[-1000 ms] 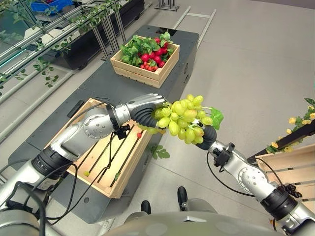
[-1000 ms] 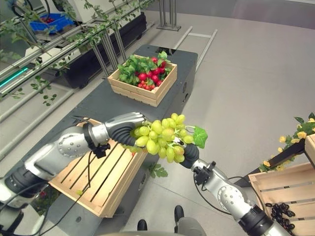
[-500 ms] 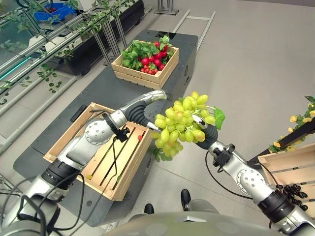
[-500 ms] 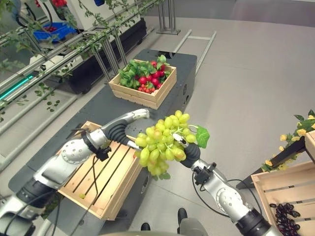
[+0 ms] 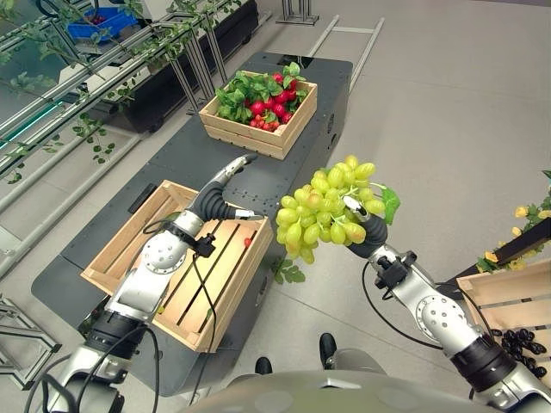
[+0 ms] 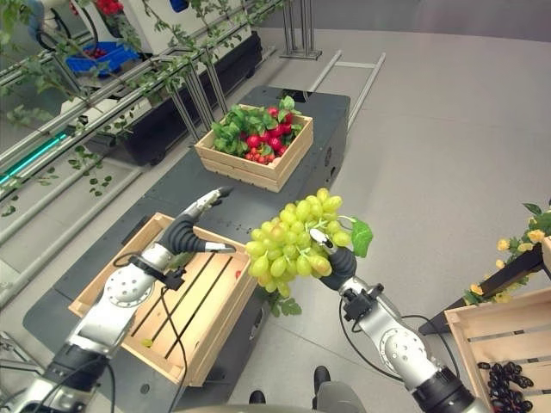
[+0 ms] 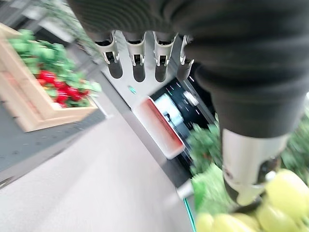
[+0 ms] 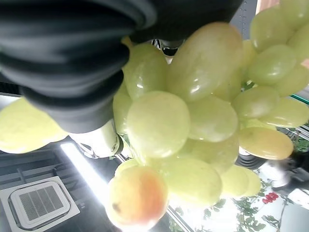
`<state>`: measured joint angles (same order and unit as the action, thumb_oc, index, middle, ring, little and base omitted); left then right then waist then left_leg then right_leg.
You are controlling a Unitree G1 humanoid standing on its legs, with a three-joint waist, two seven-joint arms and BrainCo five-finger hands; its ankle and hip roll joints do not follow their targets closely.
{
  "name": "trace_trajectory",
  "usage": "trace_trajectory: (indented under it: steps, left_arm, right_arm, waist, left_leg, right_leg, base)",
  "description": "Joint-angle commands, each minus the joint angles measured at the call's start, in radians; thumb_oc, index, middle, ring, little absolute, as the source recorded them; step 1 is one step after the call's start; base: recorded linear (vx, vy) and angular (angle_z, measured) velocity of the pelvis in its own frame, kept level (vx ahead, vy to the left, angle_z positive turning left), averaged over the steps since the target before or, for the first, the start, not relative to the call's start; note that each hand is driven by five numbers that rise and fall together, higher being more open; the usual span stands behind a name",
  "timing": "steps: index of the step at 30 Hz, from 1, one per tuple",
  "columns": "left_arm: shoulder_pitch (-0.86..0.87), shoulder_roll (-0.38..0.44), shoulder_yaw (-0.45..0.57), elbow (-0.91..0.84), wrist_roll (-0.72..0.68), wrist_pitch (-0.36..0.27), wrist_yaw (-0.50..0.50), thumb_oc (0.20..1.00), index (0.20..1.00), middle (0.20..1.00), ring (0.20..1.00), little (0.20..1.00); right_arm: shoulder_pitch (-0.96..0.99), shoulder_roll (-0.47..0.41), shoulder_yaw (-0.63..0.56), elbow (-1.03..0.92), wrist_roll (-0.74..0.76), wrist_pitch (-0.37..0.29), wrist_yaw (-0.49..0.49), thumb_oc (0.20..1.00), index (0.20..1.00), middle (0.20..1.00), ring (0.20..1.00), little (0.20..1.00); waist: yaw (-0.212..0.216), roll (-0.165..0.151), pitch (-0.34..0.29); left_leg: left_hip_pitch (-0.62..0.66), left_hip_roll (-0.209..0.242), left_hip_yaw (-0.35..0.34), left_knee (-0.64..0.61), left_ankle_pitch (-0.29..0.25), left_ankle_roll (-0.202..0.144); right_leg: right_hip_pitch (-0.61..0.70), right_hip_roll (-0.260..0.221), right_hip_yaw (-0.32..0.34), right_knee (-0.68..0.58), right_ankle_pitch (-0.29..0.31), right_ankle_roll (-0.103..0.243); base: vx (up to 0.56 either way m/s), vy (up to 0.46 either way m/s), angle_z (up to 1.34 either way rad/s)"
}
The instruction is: Pick up the fruits from the basket on one side to the basket on the other side
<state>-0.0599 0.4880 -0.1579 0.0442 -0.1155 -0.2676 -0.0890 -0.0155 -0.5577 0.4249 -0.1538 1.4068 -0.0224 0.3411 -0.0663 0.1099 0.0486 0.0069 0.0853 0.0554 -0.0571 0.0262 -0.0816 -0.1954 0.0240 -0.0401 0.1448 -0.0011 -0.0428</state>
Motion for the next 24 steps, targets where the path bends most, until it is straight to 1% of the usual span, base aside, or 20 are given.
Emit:
trace_trajectory:
  steps: [1,5,6,7,9,10,11,12,13,14,15,17,18,19,20,21,23,24]
  left_arm:
    - [-0.008,0.001,0.083,0.062,-0.131,-0.030,0.057,1.000,1.000,1.000,1.000,1.000]
    - [0.016,-0.067,0.133,0.146,-0.239,-0.038,0.118,1.000,1.000,1.000,1.000,1.000]
    - [0.025,-0.095,0.144,0.158,-0.290,-0.042,0.129,1.000,1.000,1.000,1.000,1.000]
    - [0.033,-0.119,0.154,0.178,-0.312,-0.043,0.153,1.000,1.000,1.000,1.000,1.000]
    - [0.054,-0.128,0.159,0.184,-0.289,-0.046,0.171,1.000,1.000,1.000,1.000,1.000]
    - [0.061,-0.132,0.159,0.188,-0.275,-0.044,0.185,1.000,1.000,1.000,1.000,1.000]
    - [0.065,-0.132,0.162,0.198,-0.270,-0.044,0.189,1.000,1.000,1.000,1.000,1.000]
    - [0.071,-0.140,0.167,0.207,-0.278,-0.045,0.195,1.000,1.000,1.000,1.000,1.000]
    - [0.070,-0.139,0.167,0.208,-0.278,-0.045,0.195,1.000,1.000,1.000,1.000,1.000]
    - [0.081,-0.145,0.173,0.206,-0.288,-0.047,0.200,1.000,1.000,1.000,1.000,1.000]
    - [0.088,-0.146,0.179,0.205,-0.293,-0.049,0.202,1.000,1.000,1.000,1.000,1.000]
    - [0.086,-0.145,0.176,0.210,-0.293,-0.053,0.208,1.000,1.000,1.000,1.000,1.000]
    - [0.085,-0.139,0.174,0.208,-0.292,-0.057,0.205,1.000,1.000,1.000,1.000,1.000]
    - [0.087,-0.135,0.175,0.204,-0.290,-0.061,0.210,1.000,1.000,1.000,1.000,1.000]
    - [0.087,-0.135,0.175,0.204,-0.290,-0.061,0.210,1.000,1.000,1.000,1.000,1.000]
    - [0.081,-0.134,0.176,0.203,-0.300,-0.070,0.207,1.000,1.000,1.000,1.000,1.000]
    - [0.079,-0.130,0.174,0.198,-0.291,-0.070,0.219,1.000,1.000,1.000,1.000,1.000]
    - [0.079,-0.130,0.174,0.198,-0.291,-0.070,0.219,1.000,1.000,1.000,1.000,1.000]
  right_arm:
    - [-0.016,0.067,-0.043,-0.138,0.020,-0.068,0.014,0.200,0.200,0.200,0.200,0.200]
    - [-0.031,0.096,-0.058,-0.118,-0.006,-0.095,-0.014,0.200,0.200,0.200,0.200,0.200]
    - [-0.034,0.107,-0.069,-0.110,-0.014,-0.110,-0.022,0.200,0.200,0.200,0.200,0.200]
    - [-0.037,0.123,-0.077,-0.102,-0.019,-0.122,-0.031,0.200,0.200,0.200,0.200,0.200]
    - [-0.041,0.138,-0.098,-0.099,-0.018,-0.139,-0.034,0.200,0.200,0.200,0.200,0.200]
    - [-0.047,0.141,-0.102,-0.096,-0.024,-0.148,-0.039,0.200,0.200,0.200,0.200,0.200]
    - [-0.054,0.138,-0.112,-0.097,-0.029,-0.155,-0.038,0.200,0.200,0.200,0.200,0.200]
    - [-0.070,0.137,-0.115,-0.094,-0.045,-0.170,-0.047,0.200,0.200,0.200,0.200,0.200]
    - [-0.070,0.138,-0.115,-0.094,-0.045,-0.170,-0.047,0.200,0.200,0.200,0.200,0.200]
    - [-0.089,0.140,-0.118,-0.089,-0.054,-0.184,-0.052,0.200,0.200,0.200,0.200,0.200]
    - [-0.103,0.140,-0.114,-0.086,-0.056,-0.183,-0.053,0.200,0.200,0.200,0.200,0.200]
    - [-0.137,0.137,-0.097,-0.073,-0.076,-0.182,-0.056,0.200,0.200,0.200,0.200,0.200]
    - [-0.153,0.133,-0.094,-0.073,-0.076,-0.178,-0.052,0.200,0.200,0.200,0.200,0.200]
    - [-0.169,0.129,-0.082,-0.068,-0.086,-0.174,-0.052,0.200,0.200,0.200,0.200,0.200]
    - [-0.169,0.129,-0.082,-0.067,-0.086,-0.174,-0.052,0.200,0.200,0.200,0.200,0.200]
    - [-0.182,0.130,-0.073,-0.063,-0.095,-0.170,-0.051,0.200,0.200,0.200,0.200,0.200]
    - [-0.190,0.143,-0.067,-0.055,-0.092,-0.174,-0.059,0.200,0.200,0.200,0.200,0.200]
    - [-0.191,0.143,-0.066,-0.055,-0.092,-0.174,-0.059,0.200,0.200,0.200,0.200,0.200]
  waist:
    - [-0.018,-0.067,-0.017]
    - [-0.023,-0.063,-0.010]
    - [-0.028,-0.065,-0.003]
    - [-0.031,-0.069,0.002]
    - [-0.033,-0.083,0.015]
    - [-0.029,-0.096,0.026]
    - [-0.025,-0.105,0.032]
    - [-0.002,-0.125,0.046]
    - [-0.003,-0.127,0.045]
    - [0.019,-0.142,0.041]
    - [0.024,-0.149,0.037]
    - [0.044,-0.166,0.038]
    - [0.054,-0.171,0.043]
    - [0.053,-0.173,0.043]
    - [0.054,-0.173,0.044]
    - [0.046,-0.172,0.038]
    - [0.040,-0.173,0.033]
    - [0.044,-0.173,0.033]
  left_leg:
    - [0.031,-0.013,-0.013,0.082,-0.086,-0.007]
    - [0.021,-0.007,-0.012,0.116,-0.096,-0.011]
    - [0.005,-0.003,-0.016,0.151,-0.104,-0.015]
    - [-0.007,0.001,-0.017,0.185,-0.108,-0.022]
    - [-0.030,-0.006,-0.027,0.268,-0.120,-0.024]
    - [-0.042,-0.020,-0.045,0.330,-0.113,-0.026]
    - [-0.050,-0.035,-0.065,0.357,-0.103,-0.026]
    - [-0.082,-0.080,-0.144,0.363,-0.102,-0.015]
    - [-0.084,-0.083,-0.144,0.359,-0.097,-0.015]
    - [-0.105,-0.133,-0.216,0.330,-0.129,0.005]
    - [-0.120,-0.152,-0.249,0.308,-0.117,0.012]
    - [-0.150,-0.203,-0.330,0.281,-0.081,0.023]
    - [-0.152,-0.222,-0.343,0.287,-0.082,0.030]
    - [-0.134,-0.224,-0.338,0.279,-0.094,0.039]
    - [-0.133,-0.224,-0.337,0.279,-0.095,0.039]
    - [-0.104,-0.188,-0.285,0.220,-0.088,0.055]
    - [-0.088,-0.170,-0.241,0.174,-0.081,0.067]
    - [-0.086,-0.169,-0.237,0.171,-0.081,0.068]
  right_leg:
    - [0.156,-0.071,-0.002,-0.151,0.048,0.123]
    - [0.151,-0.069,0.006,-0.140,0.041,0.116]
    - [0.147,-0.066,0.012,-0.128,0.034,0.108]
    - [0.146,-0.061,0.016,-0.119,0.025,0.101]
    - [0.152,-0.056,0.026,-0.108,0.019,0.090]
    - [0.154,-0.050,0.035,-0.097,0.021,0.083]
    - [0.157,-0.046,0.044,-0.094,0.021,0.079]
    - [0.160,-0.037,0.077,-0.076,0.011,0.080]
    - [0.157,-0.040,0.076,-0.077,0.013,0.080]
    - [0.154,-0.031,0.114,-0.066,0.008,0.084]
    - [0.150,-0.026,0.137,-0.065,0.014,0.087]
    - [0.153,-0.003,0.217,-0.059,0.022,0.099]
    - [0.155,0.003,0.247,-0.057,0.022,0.105]
    - [0.151,0.013,0.270,-0.051,0.025,0.112]
    - [0.151,0.013,0.271,-0.051,0.025,0.112]
    - [0.142,0.015,0.296,-0.063,0.041,0.127]
    - [0.123,0.010,0.321,-0.064,0.046,0.148]
    - [0.122,0.010,0.325,-0.063,0.046,0.148]
  base:
    - [0.00,0.000,0.00]
    - [-0.01,-0.009,0.00]
    - [-0.03,-0.059,0.01]
    - [-0.02,-0.066,0.01]
    - [0.02,-0.065,-0.01]
    - [0.04,-0.054,-0.06]
    - [0.08,0.006,-0.16]
    - [0.06,0.027,-0.24]
    - [0.13,0.037,-0.48]
    - [0.14,0.016,-0.57]
    - [0.20,0.030,-0.97]
    - [0.13,0.025,-1.16]
    - [0.05,0.016,-1.39]
    - [0.01,0.013,-1.28]
    - [-0.03,0.092,-1.34]
    - [-0.04,0.150,-1.27]
    - [-0.05,0.180,-1.34]
    - [-0.09,0.177,-1.18]
